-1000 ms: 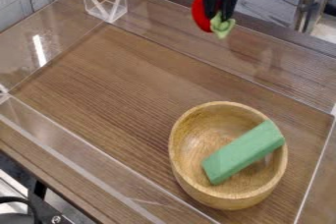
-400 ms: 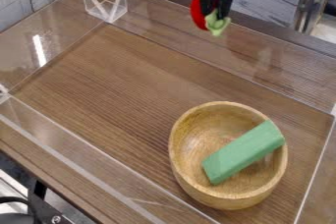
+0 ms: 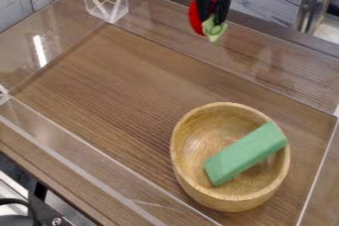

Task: Move the red fruit to the left

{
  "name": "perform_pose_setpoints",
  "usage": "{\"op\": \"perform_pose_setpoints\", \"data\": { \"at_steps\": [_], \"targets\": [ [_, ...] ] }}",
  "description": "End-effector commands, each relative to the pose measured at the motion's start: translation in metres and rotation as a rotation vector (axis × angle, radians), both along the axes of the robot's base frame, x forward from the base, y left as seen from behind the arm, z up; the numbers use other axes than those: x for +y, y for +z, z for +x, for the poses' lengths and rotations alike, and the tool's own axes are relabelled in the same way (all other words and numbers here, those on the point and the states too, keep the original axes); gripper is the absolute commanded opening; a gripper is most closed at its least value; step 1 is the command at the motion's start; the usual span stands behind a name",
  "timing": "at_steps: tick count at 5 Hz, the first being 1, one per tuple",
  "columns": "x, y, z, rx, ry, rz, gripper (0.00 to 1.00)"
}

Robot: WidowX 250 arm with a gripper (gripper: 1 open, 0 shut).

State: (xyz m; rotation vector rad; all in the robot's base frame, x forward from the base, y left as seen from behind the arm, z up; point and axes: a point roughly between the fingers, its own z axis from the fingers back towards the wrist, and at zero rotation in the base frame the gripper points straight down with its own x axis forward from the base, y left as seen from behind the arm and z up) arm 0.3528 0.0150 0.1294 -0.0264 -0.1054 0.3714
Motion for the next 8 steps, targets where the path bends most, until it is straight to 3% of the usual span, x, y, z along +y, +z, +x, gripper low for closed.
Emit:
{"op": "perform_pose_setpoints", "data": {
  "at_steps": [1, 4, 5, 7, 8],
  "targets": [
    [-0.015, 0.018, -0.002, -0.048, 0.006, 0.005, 0.0],
    [0.097, -0.005, -0.016, -0.024, 0.063, 0.074, 0.0],
    [0.126, -0.018, -0.015, -0.024, 0.077, 0.094, 0.0],
    [0.155, -0.01, 0.003, -0.02, 0.212, 0.11, 0.0],
    [0.168, -0.023, 0.007, -0.011, 0.228, 0.121, 0.0]
  ]
}}
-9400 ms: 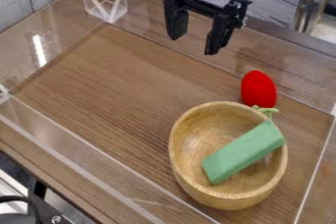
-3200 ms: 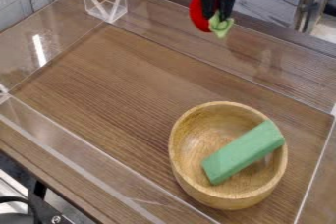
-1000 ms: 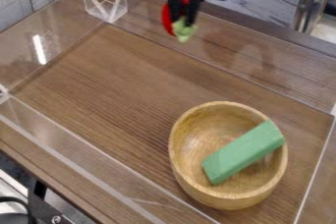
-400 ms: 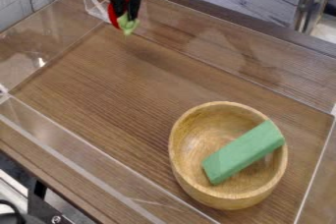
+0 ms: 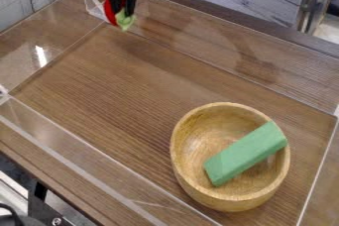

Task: Move the red fruit to the left

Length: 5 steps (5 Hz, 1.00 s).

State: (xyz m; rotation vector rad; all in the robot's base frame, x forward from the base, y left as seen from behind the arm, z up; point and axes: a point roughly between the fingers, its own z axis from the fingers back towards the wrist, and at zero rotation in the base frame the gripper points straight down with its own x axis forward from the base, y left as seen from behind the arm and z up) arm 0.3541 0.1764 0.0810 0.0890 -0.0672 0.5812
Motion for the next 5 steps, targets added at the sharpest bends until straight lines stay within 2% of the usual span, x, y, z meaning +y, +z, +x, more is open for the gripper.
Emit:
{"op": "perform_pose_setpoints", "data": {
  "at_steps": [1, 2, 3, 4, 5],
  "targets": [
    [0.017, 0.011, 0.008, -0.055, 0.027, 0.044, 0.0],
    [0.029, 0.008, 0.006, -0.047, 0.022, 0.044, 0.0],
    [0.037, 0.006, 0.003, -0.038, 0.015, 0.039, 1.0],
    [0.04, -0.001, 0.01, -0.032, 0.059, 0.032, 1.0],
    [0.039, -0.009, 0.018, -0.027, 0.096, 0.032, 0.0]
  ]
}}
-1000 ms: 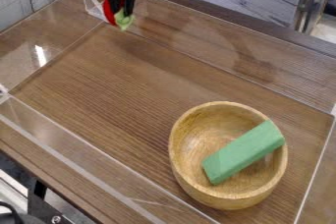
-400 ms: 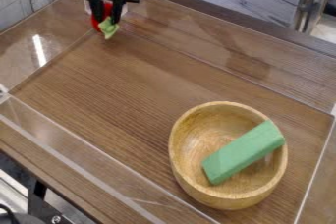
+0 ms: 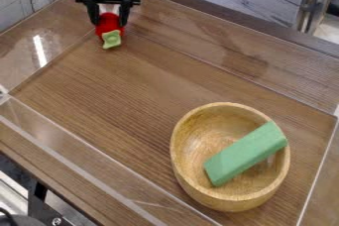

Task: Move the red fruit to the left

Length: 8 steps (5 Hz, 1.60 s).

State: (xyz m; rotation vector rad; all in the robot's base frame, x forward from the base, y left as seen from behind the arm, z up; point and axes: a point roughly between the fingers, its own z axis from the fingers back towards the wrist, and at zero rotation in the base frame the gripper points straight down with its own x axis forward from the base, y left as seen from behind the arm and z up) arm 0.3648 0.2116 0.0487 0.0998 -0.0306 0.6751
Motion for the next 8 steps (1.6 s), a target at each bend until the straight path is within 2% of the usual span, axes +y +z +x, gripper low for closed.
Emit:
{"op": "perform_pose_setpoints", "data": {
  "at_steps": [1, 2, 3, 4, 5, 6, 7, 8],
  "targets": [
    [0.001, 0.036, 0.001, -0.069, -0.012, 0.028, 0.0],
    [0.001, 0.042, -0.005, -0.075, -0.024, 0.028, 1.0],
    [-0.012, 0.054, -0.011, -0.086, -0.063, 0.022, 1.0],
    [-0.025, 0.059, -0.014, -0.082, -0.104, 0.017, 0.0],
    [-0.024, 0.063, -0.014, -0.08, -0.177, 0.012, 0.0],
    [-0.023, 0.065, -0.014, -0.076, -0.248, 0.01, 1.0],
    [-0.024, 0.065, -0.018, -0.071, -0.241, 0.004, 1.0],
    [-0.022, 0.066, -0.021, -0.072, -0.234, -0.001, 0.0]
  ]
}}
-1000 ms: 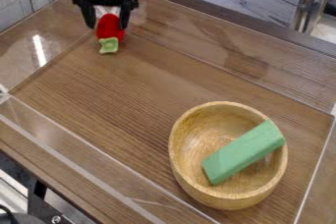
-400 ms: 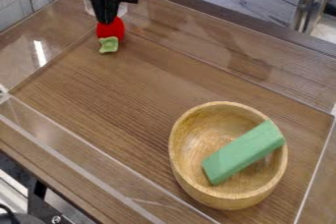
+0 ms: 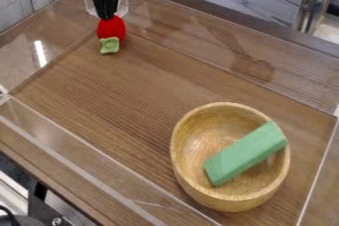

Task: Move the red fruit to the left

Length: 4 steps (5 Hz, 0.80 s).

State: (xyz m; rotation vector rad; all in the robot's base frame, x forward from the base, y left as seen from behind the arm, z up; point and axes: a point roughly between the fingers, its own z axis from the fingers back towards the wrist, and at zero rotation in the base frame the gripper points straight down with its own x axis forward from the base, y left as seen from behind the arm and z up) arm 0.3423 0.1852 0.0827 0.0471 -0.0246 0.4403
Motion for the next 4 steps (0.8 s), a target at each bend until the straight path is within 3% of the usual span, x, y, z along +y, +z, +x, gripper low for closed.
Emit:
{"op": "perform_pose_setpoints", "data": {
  "at_steps": [1, 2, 4],
  "targets": [
    [-0.002, 0.025, -0.005, -0.073, -0.011, 0.041, 1.0],
    [-0.009, 0.018, -0.012, -0.071, -0.026, 0.035, 1.0],
    [-0.008, 0.044, -0.016, -0.103, -0.051, -0.009, 1.0]
  ]
}}
